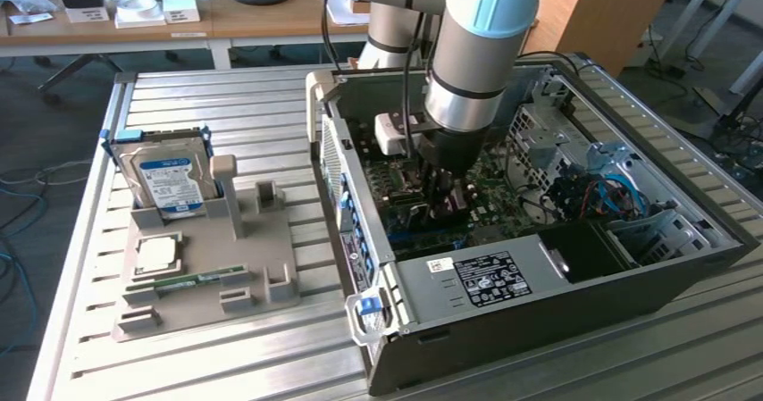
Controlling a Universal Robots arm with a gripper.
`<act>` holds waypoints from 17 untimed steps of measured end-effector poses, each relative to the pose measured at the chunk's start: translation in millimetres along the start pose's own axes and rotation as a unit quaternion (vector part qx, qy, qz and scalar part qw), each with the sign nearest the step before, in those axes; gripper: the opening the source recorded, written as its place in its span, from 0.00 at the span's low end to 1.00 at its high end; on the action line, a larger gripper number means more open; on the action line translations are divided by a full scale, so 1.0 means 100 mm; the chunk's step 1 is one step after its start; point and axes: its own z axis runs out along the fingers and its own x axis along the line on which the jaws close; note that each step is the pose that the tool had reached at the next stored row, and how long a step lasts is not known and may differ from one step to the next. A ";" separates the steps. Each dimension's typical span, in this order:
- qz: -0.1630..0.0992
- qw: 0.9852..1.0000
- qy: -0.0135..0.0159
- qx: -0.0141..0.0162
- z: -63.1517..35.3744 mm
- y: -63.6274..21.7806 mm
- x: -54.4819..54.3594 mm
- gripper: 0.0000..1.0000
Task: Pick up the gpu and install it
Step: 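Insert the gpu into the slot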
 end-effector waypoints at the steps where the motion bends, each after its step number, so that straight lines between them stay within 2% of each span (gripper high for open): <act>1: 0.000 1.000 0.000 0.000 0.000 0.000 0.00 0.27; 7: 0.000 1.000 -0.001 0.000 0.007 0.003 0.00 0.27; 8: 0.000 1.000 -0.001 0.000 0.005 0.002 0.00 0.33; 9: 0.000 1.000 0.000 0.000 0.001 0.000 0.00 0.33; 10: 0.000 1.000 0.000 0.000 0.001 0.000 0.00 0.40; 13: 0.000 1.000 0.000 0.000 -0.003 0.000 0.00 0.40; 17: 0.000 1.000 0.000 0.000 -0.082 0.000 0.00 0.40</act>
